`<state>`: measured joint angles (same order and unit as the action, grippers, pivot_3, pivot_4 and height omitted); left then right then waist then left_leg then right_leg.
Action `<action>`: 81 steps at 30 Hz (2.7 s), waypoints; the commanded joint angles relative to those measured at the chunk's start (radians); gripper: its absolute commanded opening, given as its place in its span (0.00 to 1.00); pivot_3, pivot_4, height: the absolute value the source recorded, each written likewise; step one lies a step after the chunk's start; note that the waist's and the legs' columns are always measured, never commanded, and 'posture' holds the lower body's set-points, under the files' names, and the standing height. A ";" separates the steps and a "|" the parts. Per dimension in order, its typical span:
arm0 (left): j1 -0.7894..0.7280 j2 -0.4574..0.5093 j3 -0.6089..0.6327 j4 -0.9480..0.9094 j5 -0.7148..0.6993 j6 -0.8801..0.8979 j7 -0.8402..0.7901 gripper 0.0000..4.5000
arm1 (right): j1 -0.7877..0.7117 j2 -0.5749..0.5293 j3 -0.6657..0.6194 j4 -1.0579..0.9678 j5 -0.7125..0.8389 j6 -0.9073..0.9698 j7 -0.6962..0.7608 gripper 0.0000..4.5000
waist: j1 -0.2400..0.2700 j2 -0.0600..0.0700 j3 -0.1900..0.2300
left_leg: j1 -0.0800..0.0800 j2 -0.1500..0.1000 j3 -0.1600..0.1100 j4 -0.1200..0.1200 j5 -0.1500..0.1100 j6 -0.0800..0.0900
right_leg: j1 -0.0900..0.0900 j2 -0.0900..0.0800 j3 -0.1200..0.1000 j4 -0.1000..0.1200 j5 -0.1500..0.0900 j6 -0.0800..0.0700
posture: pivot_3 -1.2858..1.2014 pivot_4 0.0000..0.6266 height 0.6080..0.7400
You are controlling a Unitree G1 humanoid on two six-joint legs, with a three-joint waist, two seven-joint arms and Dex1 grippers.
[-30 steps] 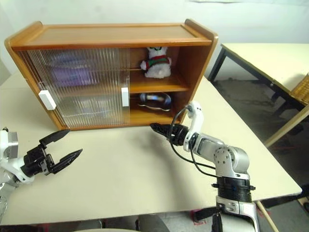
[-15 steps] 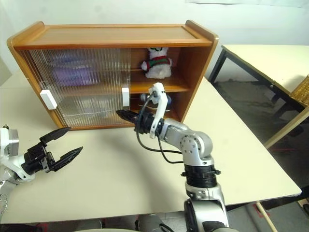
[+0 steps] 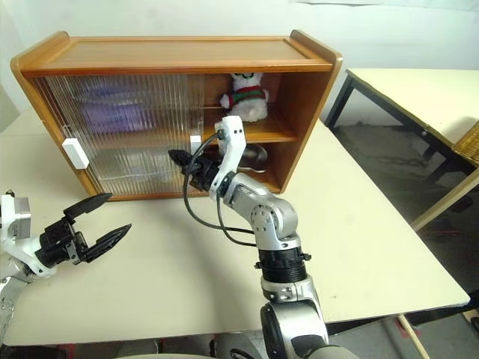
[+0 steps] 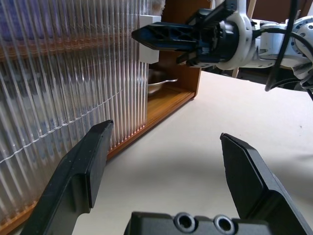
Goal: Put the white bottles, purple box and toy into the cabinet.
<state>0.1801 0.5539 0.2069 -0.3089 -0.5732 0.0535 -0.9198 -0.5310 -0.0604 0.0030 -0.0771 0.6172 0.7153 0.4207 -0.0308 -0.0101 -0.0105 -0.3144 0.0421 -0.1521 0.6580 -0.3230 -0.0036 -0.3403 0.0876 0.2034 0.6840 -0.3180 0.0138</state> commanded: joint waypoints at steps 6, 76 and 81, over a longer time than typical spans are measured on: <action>-0.031 0.001 -0.022 0.030 0.012 0.006 -0.009 1.00 | -0.010 -0.001 -0.037 0.004 -0.026 -0.034 -0.053 0.01 | -0.002 0.000 0.000 | 0.000 0.000 0.000 0.000 0.000 0.000 | 0.000 0.000 0.000 0.000 0.000 -0.001 | 0.51 0.00 1.00; -0.116 0.020 -0.031 0.003 0.003 0.107 -0.008 1.00 | 0.107 -0.332 -0.274 0.112 -0.190 -0.276 -0.126 0.01 | -0.038 0.001 0.001 | -0.003 -0.002 0.001 0.003 0.000 0.000 | 0.001 -0.002 0.002 -0.002 0.004 0.006 | 0.48 0.00 1.00; -0.108 0.025 -0.022 0.003 -0.003 0.109 -0.010 1.00 | 0.108 -0.327 -0.264 0.084 -0.135 -0.262 -0.049 0.01 | -0.038 0.001 0.001 | -0.004 -0.002 0.001 0.003 0.000 0.000 | 0.000 -0.002 0.002 -0.002 0.004 0.006 | 0.48 0.00 1.00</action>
<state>0.0657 0.5732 0.1793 -0.3126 -0.5804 0.1677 -0.9236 -0.4253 -0.3752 -0.2447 0.0135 0.4652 0.4555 0.3493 -0.0688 -0.0093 -0.0095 -0.3187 0.0401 -0.1509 0.6609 -0.3230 -0.0035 -0.3407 0.0852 0.2055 0.6822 -0.3136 0.0192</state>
